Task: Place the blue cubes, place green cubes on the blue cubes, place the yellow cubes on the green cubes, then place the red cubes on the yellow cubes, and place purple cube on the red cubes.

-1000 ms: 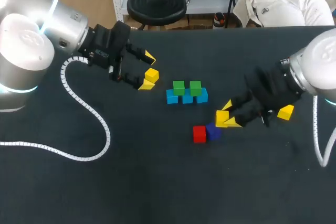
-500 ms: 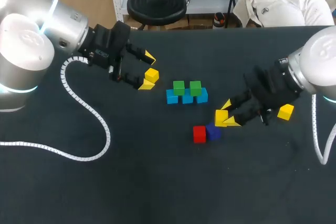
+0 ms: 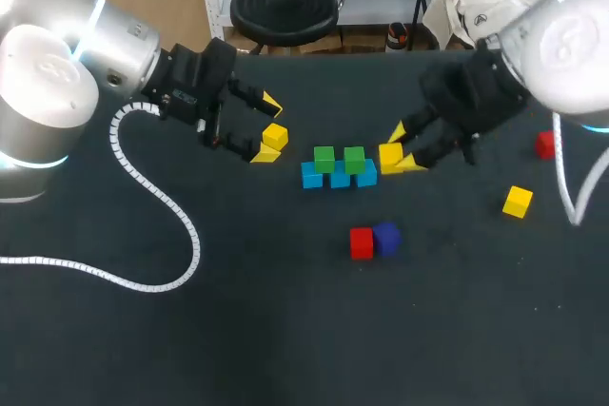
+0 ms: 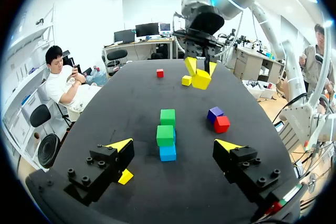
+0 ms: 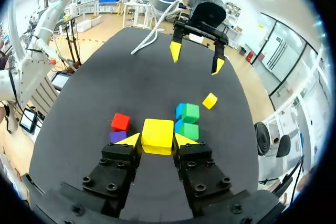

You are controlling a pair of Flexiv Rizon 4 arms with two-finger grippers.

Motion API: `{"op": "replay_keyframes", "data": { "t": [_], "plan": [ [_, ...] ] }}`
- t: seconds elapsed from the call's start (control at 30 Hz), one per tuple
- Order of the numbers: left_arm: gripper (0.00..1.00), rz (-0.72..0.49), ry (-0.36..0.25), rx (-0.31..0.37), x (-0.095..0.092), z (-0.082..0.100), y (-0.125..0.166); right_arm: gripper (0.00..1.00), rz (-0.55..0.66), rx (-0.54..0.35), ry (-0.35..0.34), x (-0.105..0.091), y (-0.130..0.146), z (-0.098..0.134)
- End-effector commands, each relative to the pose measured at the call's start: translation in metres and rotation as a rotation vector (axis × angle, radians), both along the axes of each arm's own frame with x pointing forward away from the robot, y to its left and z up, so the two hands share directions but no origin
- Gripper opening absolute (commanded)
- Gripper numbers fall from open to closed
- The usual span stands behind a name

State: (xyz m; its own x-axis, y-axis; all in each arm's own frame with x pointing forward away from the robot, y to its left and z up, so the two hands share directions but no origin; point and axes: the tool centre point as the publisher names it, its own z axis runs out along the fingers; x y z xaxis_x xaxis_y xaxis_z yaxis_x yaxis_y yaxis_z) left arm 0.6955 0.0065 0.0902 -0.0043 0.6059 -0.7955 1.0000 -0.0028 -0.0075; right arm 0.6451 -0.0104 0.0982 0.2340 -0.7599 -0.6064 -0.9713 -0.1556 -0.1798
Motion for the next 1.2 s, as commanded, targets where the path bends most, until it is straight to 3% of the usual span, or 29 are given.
{"op": "replay_keyframes", "data": {
  "t": [0.03,0.37,0.53,1.07,1.2],
  "plan": [
    [1.0,-0.002,-0.002,-0.003,0.0,-0.001,0.001,0.0,0.025,-0.006,0.013,0.015,0.012,-0.001],
    [1.0,-0.002,-0.002,-0.003,0.0,-0.001,0.001,0.0,0.097,-0.014,0.053,0.021,0.032,-0.004],
    [1.0,-0.002,-0.002,-0.003,0.0,-0.001,0.001,0.0,0.089,-0.01,0.023,0.018,0.031,-0.003],
    [1.0,-0.002,-0.002,-0.003,0.0,-0.001,0.001,0.0,0.089,-0.01,0.023,0.018,0.031,-0.003],
    [1.0,-0.002,-0.002,-0.003,0.0,-0.001,0.001,0.0,0.1,0.04,0.042,0.023,0.041,-0.002]
  ]
}}
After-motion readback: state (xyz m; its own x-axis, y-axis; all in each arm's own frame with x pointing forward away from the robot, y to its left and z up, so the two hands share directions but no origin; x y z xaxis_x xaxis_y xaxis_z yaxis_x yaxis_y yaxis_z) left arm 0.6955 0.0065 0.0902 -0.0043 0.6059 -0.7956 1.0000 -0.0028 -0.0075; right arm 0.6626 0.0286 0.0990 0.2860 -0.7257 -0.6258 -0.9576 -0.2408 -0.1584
